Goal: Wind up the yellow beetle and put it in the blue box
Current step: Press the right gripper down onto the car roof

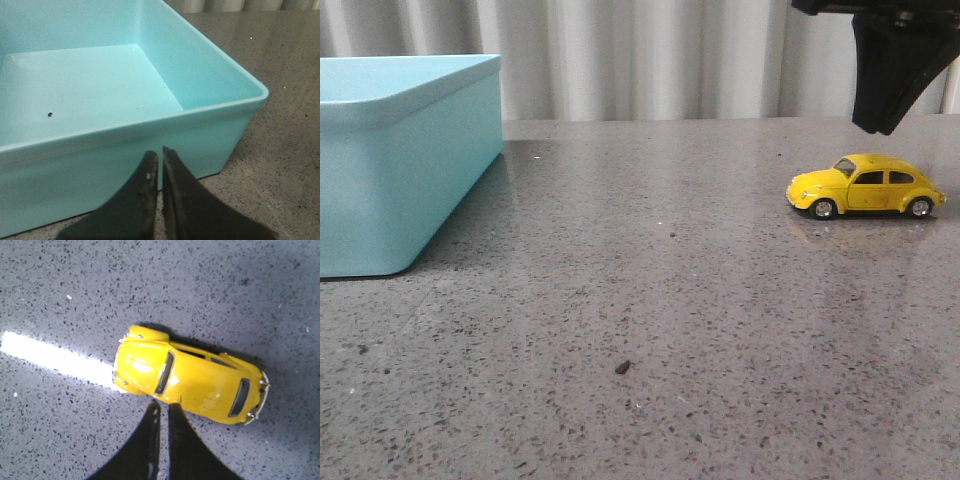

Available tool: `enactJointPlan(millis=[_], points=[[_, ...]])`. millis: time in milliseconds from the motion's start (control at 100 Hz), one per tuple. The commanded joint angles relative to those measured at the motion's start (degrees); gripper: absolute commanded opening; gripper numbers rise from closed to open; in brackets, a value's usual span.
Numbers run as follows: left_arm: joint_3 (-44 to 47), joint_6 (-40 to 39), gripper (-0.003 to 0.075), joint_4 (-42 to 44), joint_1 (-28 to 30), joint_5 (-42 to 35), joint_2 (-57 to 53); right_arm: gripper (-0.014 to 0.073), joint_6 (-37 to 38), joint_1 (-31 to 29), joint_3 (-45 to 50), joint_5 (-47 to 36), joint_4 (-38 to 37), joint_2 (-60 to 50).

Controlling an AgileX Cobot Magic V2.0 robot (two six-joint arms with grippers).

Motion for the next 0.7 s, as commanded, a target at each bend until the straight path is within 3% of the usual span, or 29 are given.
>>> enactJointPlan(millis=[0, 690], points=[[-1.56, -0.21, -0.0021, -0.3, -0.51, -4.11, 0.73, -0.0041, -0.27, 0.03, -1.65, -2.08, 0.3, -1.36], [-1.56, -0.21, -0.0021, -0.3, -0.51, -4.11, 0.73, -0.0041, -0.19, -1.31, -1.65, -3.31, -1.72, 0.31]])
